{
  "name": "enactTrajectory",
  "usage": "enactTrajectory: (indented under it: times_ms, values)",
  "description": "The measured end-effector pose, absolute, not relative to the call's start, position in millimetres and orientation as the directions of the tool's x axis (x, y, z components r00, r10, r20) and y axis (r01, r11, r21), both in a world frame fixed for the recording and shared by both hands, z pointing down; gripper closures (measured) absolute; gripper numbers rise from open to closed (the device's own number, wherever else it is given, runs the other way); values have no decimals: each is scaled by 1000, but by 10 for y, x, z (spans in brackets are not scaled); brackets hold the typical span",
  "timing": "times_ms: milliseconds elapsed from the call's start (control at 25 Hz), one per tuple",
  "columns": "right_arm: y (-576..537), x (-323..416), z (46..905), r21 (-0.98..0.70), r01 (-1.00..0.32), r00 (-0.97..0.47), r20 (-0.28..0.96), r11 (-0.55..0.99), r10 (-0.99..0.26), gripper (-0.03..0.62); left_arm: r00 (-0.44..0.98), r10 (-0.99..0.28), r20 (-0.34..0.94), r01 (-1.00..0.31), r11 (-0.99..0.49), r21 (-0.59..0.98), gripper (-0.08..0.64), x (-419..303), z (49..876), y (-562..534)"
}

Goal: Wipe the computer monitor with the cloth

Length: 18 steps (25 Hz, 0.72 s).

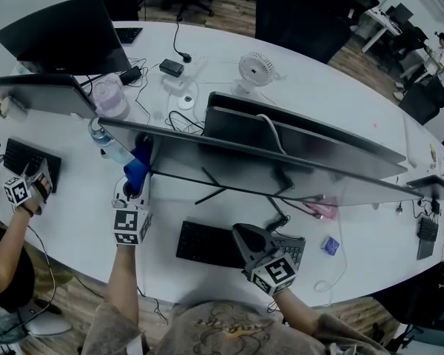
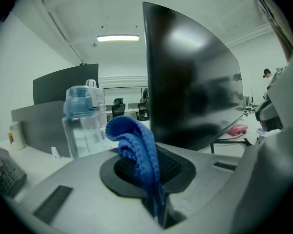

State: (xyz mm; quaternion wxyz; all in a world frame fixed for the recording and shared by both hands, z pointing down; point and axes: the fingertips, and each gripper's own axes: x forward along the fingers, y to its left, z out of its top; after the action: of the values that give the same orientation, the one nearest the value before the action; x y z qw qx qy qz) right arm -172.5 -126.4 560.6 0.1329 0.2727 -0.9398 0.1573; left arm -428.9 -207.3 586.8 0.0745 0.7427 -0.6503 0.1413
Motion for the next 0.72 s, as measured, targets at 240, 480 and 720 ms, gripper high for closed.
enactTrajectory:
  times_ms: [240,480,720]
  values:
    - [-1247,-1707,5571,-214,-558,-814,330,801,-479,571,105,-962,252,-986,-133,-99,514,-4345,5536,-2121]
    - [-1189,-1698,5477,-202,-548,-822,310,812,-477,571,105,-973,204,-981,-135,-138,514,-4311,5197,-2091]
    - [-1124,-1645,5411,-186,-550,-821,300,814,-486,571,106,-970,217,-972,-147,-185,514,-4258,5056,-2058]
